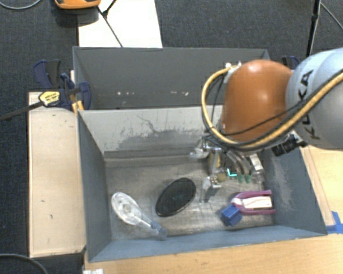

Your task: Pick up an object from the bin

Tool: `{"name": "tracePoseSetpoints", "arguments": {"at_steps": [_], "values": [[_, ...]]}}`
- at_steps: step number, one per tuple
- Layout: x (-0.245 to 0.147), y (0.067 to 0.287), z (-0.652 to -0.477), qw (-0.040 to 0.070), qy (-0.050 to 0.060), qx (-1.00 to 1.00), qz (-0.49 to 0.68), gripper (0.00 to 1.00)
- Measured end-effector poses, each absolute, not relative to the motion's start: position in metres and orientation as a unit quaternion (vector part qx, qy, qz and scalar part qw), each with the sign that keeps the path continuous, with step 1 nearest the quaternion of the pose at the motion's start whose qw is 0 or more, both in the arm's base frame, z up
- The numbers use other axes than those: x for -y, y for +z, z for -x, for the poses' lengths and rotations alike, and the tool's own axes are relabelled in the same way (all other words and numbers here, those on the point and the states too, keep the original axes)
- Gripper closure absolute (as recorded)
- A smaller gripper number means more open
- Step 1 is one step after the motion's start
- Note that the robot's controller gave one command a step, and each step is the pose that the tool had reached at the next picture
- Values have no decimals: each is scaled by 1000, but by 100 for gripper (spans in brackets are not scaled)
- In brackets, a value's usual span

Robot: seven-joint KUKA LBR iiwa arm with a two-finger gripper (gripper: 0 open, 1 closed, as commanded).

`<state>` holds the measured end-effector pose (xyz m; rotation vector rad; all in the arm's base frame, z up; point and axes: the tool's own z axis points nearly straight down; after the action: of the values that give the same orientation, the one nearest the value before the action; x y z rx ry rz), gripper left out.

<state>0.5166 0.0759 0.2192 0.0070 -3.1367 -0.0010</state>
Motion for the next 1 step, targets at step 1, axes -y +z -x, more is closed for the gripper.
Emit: {"name": "tracePoseSetpoints", "arguments": {"at_steps": [1], "values": [[-87,116,-524,2,0,998,70,0]]}}
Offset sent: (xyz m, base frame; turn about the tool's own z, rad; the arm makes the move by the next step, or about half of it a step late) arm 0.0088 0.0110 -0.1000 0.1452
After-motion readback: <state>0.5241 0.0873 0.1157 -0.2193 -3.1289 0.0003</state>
